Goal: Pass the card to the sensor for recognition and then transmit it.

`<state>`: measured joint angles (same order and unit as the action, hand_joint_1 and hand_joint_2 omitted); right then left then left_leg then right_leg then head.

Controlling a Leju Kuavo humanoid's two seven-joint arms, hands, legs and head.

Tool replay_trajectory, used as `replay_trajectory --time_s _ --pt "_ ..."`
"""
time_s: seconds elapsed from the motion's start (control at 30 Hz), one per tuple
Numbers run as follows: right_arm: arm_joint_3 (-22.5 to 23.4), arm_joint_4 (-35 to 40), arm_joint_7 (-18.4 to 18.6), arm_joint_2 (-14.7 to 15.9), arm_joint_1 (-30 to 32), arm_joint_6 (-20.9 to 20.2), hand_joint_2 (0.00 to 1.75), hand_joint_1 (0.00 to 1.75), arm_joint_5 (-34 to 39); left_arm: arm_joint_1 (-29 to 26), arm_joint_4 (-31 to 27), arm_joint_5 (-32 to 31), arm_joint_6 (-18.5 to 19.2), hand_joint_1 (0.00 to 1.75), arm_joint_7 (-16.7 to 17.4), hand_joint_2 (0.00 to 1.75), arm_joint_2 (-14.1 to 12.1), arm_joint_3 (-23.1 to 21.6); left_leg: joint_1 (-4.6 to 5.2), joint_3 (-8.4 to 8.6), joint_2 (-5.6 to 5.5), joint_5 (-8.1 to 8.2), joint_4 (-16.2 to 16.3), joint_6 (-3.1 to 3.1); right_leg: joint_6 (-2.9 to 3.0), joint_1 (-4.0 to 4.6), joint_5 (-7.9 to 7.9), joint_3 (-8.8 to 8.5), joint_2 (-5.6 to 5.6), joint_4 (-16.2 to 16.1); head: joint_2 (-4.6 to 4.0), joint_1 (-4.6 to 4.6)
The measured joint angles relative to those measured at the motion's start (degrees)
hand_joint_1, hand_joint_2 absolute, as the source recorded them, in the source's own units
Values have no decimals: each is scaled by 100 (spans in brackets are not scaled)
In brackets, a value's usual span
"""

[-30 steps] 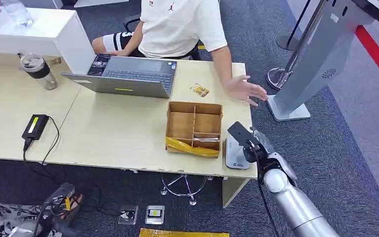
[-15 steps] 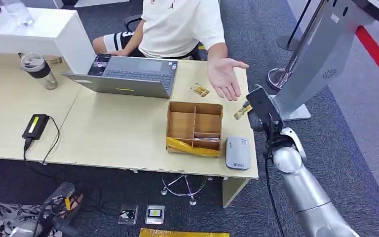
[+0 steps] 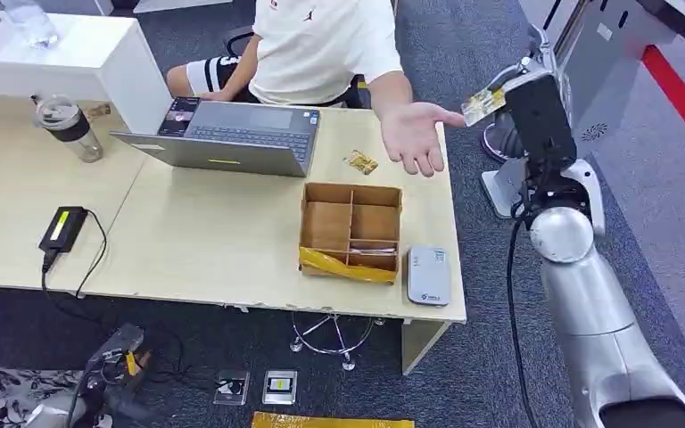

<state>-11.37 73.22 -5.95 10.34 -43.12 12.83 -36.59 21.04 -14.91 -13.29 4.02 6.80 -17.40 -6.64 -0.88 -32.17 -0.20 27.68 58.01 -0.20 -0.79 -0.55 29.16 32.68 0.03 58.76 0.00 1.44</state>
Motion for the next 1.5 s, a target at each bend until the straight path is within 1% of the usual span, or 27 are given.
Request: replay_trajectory --time_s 0.07,0.17,0.27,0.37,0.43,0.63,0.73,0.77,0.8,0.83,0.87,1.03,1.07,1.1,1.3,1.4,1.5 --pt "-37 -245 -107 -66 -180 89 175 175 -142 65 0 -31 0 0 11 175 35 -9 0 1 0 -3 0 -2 2 0 -1 -2 -2 1 0 -2" --pt "-96 -493 -159 -124 -305 94 175 175 -202 98 0 -50 0 0 31 175 79 -11 0 0 -3 -4 0 -1 2 0 -1 -1 -5 4 0 -4" --pt "-166 -789 -146 -188 -456 131 175 175 -608 131 0 -107 4 0 39 175 114 -20 0 -8 -3 -4 0 -1 2 -1 -1 5 -4 6 0 -2" --pt "-341 -1572 -199 -345 -844 421 175 175 -1221 236 -2 -177 33 0 116 175 172 -30 0 -8 -3 -4 0 -1 2 0 -1 8 -4 7 0 0" --pt "-441 -2110 -196 -454 -1037 568 175 175 -1439 290 -4 -184 68 0 155 175 207 -35 0 -7 -3 -5 0 -2 2 0 -2 8 -5 9 0 2" --pt "-461 -2219 -192 -480 -1072 588 175 175 -1479 297 -4 -188 74 0 168 175 216 -37 0 -7 -3 -6 0 -2 2 0 -2 8 -5 10 0 2" --pt "-494 -2389 -183 -518 -1120 607 175 175 -1516 306 -4 -190 85 0 175 175 229 -39 0 -7 -3 -6 0 -3 2 0 -2 9 -5 11 0 -7" --pt "-555 -2637 -181 -570 -1189 642 175 175 -1558 311 -4 -192 96 0 181 175 249 -42 0 -8 -3 -6 1 -3 2 0 -2 11 -4 13 0 0" --pt "-562 -2714 -179 -585 -1217 653 175 175 -1569 312 -4 -192 98 0 181 175 256 -42 0 -7 -3 -6 1 -3 3 0 -2 12 -4 13 0 -4" --pt "-638 -3136 -174 -673 -1331 675 175 175 -1586 320 -4 -192 105 0 184 175 288 -44 -1 -7 -3 -6 1 -4 3 1 -1 13 -3 13 0 -2" --pt "-721 -3573 -65 -730 -1438 675 175 175 -1763 336 -4 -192 142 0 205 175 317 -44 0 -7 -2 -6 1 -4 3 1 -1 14 -2 12 0 -2" --pt "-874 -3980 22 -774 -1498 686 175 175 -1903 352 -4 -168 199 0 291 175 347 -44 0 -8 -2 -8 1 -5 3 0 -2 14 -3 13 0 -2" --pt "-894 -4036 24 -774 -1499 686 175 30 -1916 352 -4 -162 205 0 297 175 347 -44 0 -8 -2 -9 1 -7 3 0 -2 13 -4 13 0 -2" --pt "-918 -4084 29 -776 -1498 686 175 0 -1931 352 -4 -149 210 0 301 175 347 -44 0 -8 -3 -9 1 -7 3 0 -2 13 -4 13 0 0" --pt "-994 -4259 22 -809 -1467 810 175 0 -1958 348 -2 -24 188 0 308 175 343 -44 0 -9 -3 -9 1 -7 3 0 -2 17 -2 13 0 0" --pt "-1005 -4259 -72 -800 -1469 889 175 0 -1783 332 -2 48 175 0 308 175 337 -44 0 -7 -2 -9 1 -7 3 0 -2 17 -2 12 0 -2" --pt "-1003 -4170 -129 -706 -1466 826 175 0 -1588 292 0 129 146 0 306 175 319 -44 0 -6 -2 -9 2 -7 3 0 -2 16 -1 13 0 -2"
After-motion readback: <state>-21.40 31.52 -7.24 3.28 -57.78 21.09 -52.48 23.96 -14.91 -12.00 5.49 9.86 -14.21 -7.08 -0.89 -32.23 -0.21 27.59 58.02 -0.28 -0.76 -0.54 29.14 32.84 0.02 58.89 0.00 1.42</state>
